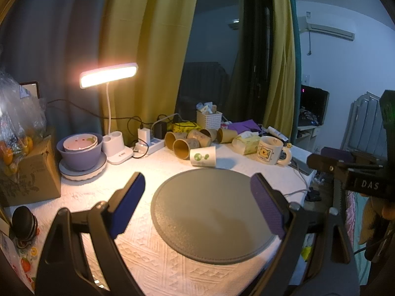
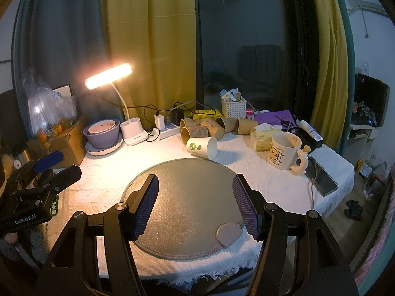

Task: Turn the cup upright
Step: 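Move the right tool toward the tipped-over paper cups beyond the mat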

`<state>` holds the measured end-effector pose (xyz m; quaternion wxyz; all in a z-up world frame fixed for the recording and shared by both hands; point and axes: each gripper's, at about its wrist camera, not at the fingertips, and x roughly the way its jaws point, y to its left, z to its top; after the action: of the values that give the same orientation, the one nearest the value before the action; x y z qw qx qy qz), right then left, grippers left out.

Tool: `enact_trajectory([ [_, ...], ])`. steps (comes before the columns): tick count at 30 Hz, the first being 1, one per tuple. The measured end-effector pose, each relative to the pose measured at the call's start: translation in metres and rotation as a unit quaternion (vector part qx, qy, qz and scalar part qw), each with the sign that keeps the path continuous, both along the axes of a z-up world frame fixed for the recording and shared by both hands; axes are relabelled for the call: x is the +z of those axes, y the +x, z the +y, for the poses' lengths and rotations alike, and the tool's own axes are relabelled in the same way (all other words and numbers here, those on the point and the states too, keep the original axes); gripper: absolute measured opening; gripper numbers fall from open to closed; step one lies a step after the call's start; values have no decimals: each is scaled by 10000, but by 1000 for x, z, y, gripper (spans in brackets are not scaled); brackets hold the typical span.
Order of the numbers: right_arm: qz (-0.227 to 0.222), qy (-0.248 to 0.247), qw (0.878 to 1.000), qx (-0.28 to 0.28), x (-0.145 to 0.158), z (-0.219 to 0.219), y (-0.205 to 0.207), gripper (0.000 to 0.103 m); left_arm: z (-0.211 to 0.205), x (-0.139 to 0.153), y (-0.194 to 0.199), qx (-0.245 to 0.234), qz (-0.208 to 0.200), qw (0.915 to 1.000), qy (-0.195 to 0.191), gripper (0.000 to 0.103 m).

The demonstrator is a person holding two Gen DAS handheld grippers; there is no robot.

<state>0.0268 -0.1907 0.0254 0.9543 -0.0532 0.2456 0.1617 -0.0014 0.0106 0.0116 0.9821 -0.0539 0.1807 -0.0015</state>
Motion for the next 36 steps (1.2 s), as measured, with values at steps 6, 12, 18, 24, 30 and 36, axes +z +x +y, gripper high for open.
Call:
enact_trajectory([
  [6,-8,-32,10000,8,0,2,0,65,2,1,3,-60,-72,9999,-78,88],
  [12,2,-202,9997,136,0,14,15,65,4,1,18,-84,-42,9999,52,88],
  [18,144,-244,9993,225,-9,18,46,65,0,2,57,-129,341,9980,522,88],
  [24,320,-221,9990,236,-16,16,91,65,5,-2,104,-96,691,9954,659,88],
  [30,456,-199,9986,182,-19,6,139,65,11,-1,150,-47,945,9927,742,88],
  [36,655,-145,9977,77,-25,-5,191,65,15,-9,209,-130,1224,9894,773,88],
])
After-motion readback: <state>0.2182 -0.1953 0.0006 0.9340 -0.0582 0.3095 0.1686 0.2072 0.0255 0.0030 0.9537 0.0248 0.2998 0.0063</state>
